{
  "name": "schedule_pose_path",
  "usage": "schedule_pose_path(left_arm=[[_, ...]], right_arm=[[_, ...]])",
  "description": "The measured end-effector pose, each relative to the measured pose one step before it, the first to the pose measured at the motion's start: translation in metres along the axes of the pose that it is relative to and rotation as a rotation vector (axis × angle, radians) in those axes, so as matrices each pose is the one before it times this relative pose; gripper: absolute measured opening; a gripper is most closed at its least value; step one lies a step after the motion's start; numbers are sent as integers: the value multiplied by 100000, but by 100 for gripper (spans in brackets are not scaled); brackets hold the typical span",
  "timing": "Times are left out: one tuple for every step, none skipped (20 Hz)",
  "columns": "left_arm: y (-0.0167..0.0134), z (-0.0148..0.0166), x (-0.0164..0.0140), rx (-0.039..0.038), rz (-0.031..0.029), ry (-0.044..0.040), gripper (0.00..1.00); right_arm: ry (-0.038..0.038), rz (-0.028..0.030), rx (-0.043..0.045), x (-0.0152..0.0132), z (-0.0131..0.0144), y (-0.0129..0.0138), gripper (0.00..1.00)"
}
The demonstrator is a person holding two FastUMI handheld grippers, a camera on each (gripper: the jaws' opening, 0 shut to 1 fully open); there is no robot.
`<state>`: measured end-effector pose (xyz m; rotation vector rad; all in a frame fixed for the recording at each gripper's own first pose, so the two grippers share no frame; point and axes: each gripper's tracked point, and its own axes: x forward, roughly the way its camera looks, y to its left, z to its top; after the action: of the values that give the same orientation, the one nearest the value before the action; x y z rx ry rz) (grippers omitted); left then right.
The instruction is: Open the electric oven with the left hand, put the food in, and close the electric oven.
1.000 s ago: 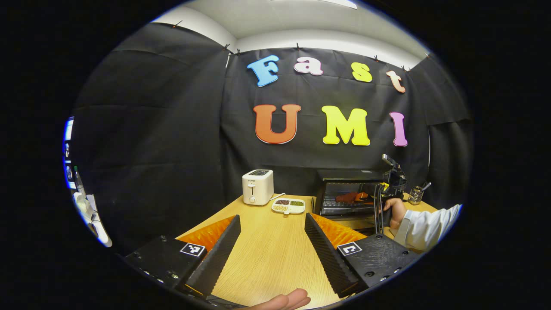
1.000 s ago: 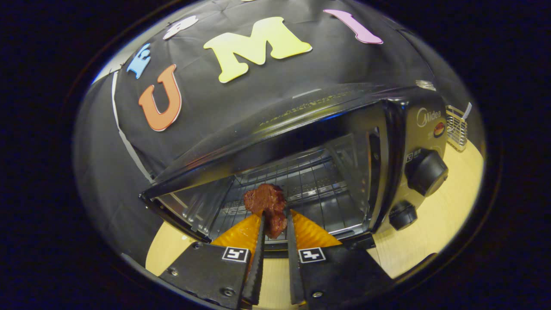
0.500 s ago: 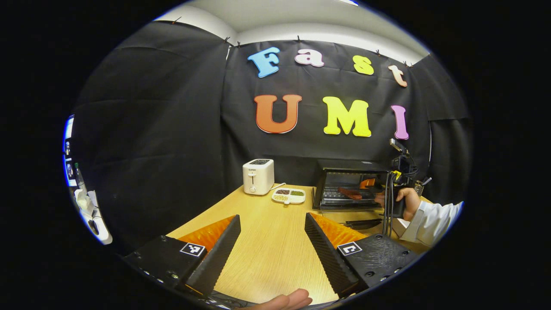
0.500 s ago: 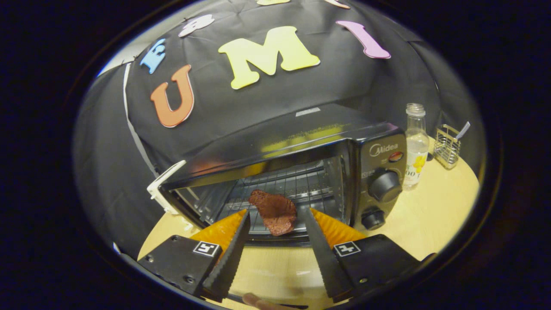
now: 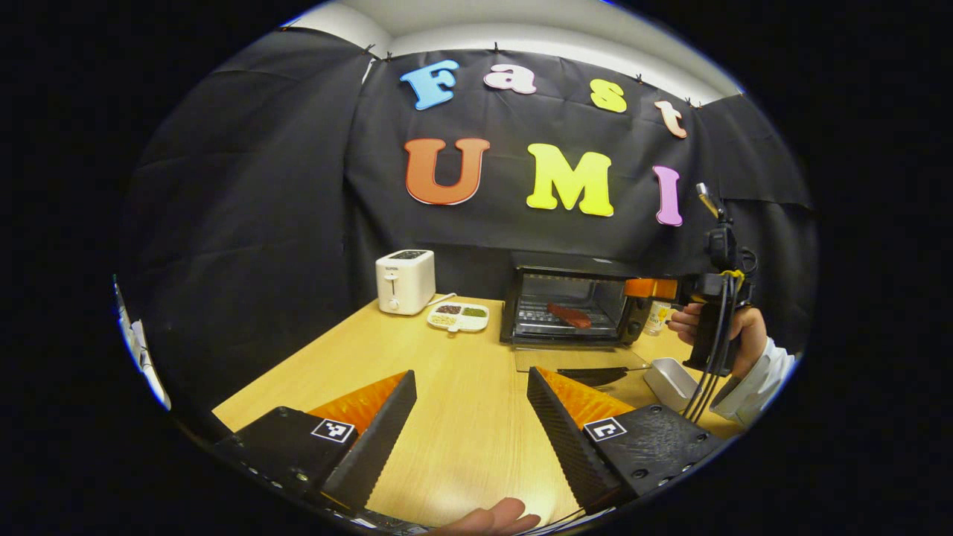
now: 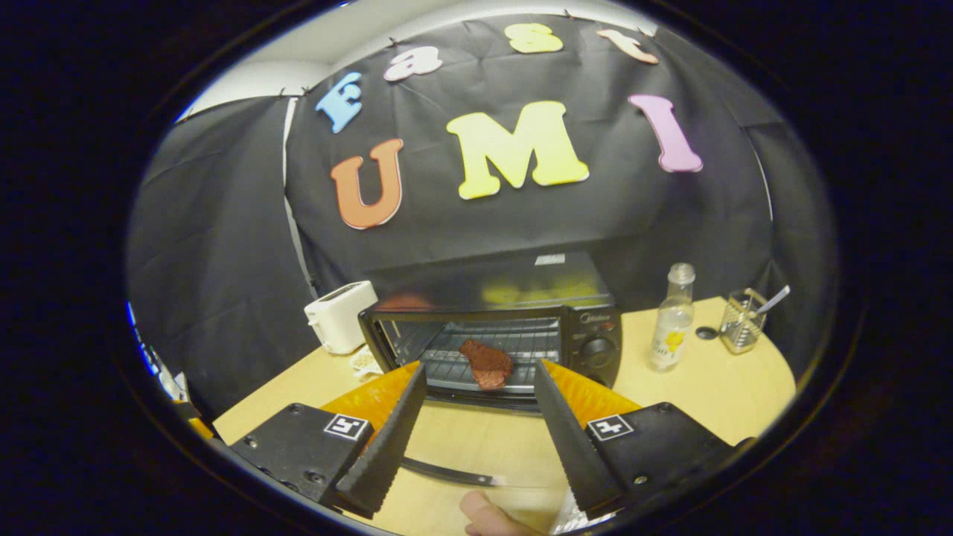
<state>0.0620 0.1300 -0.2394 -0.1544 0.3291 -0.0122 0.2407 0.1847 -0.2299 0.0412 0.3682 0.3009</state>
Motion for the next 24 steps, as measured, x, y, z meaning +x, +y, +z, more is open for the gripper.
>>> schedule_pose_path(left_arm=[[-785, -148, 776, 1640, -1769, -8, 96], [-675, -89, 889, 1363, -1110, -143, 96], [-726, -274, 1041, 969, -1032, 474, 96], [-819, -430, 1140, 524, -1319, 1099, 96], [-863, -638, 979, 115, -1543, 1483, 96], [-990, -536, 912, -382, -1546, 1589, 96], [-1053, -878, 843, -1327, -2227, 2694, 96], [-1144, -560, 822, -1963, -2101, 2335, 96], [-1064, -235, 942, -1868, -1781, 1577, 96], [-926, -326, 569, -1257, -1862, 1104, 96], [-917, -230, 620, -606, -1548, 903, 96], [-644, -107, 438, 126, -455, 477, 95], [-416, -117, 697, 592, -281, 257, 96], [-599, -35, 647, 651, -579, 174, 96], [-594, -136, 710, 586, -858, 381, 95], [-726, -266, 805, 715, -748, 1410, 95], [-357, -126, 521, 1036, 54, 885, 95], [-359, -195, 736, 1778, 496, 1000, 95], [-125, -244, 614, 2282, 1043, 1425, 94], [95, -296, 590, 2034, 1897, 1033, 95], [-321, -255, 467, 1546, 898, 971, 95], [-272, -335, 564, 847, 423, 1191, 95], [-283, -317, 533, 836, 103, 1420, 94], [-303, -306, 463, 915, -45, 1411, 94]], right_arm=[[-2580, -1518, -3395, -1629, 947, -305, 94], [-2689, -1469, -3023, -1682, 886, -399, 99], [-3609, -675, -2361, -1734, 1458, -162, 99], [-3276, -1169, -2789, -1686, 1241, -359, 98], [-4053, -681, -1940, -1703, 1435, -403, 98], [-3467, -650, -2043, -1430, 1393, -324, 96], [-1589, -2538, -1788, -1574, 666, -869, 98], [-737, -2794, -1795, -1259, 487, -904, 98], [-347, -2551, -1946, -1040, 396, -912, 98], [-4, -1541, -1405, -886, 327, -705, 98], [307, -684, -628, -957, 235, -401, 99], [-161, 95, 331, -797, 304, -427, 99], [-435, -95, 670, -621, 347, -522, 99], [-586, -253, 414, -585, 289, -782, 99], [-248, -906, 90, -579, 198, -823, 99], [-704, -1163, 149, -251, 108, -851, 99], [-1391, -1487, 748, -236, 323, -799, 97], [-1332, -1039, 339, -182, 265, -580, 99], [-539, -366, -702, -235, -59, -406, 97], [-5, -323, -948, -223, -292, -383, 99], [35, -109, -677, -116, -167, -306, 99], [147, 82, -94, 21, -90, -183, 99], [86, 100, 310, 10, -159, -158, 99], [439, 452, 85, 116, -231, -73, 99]])
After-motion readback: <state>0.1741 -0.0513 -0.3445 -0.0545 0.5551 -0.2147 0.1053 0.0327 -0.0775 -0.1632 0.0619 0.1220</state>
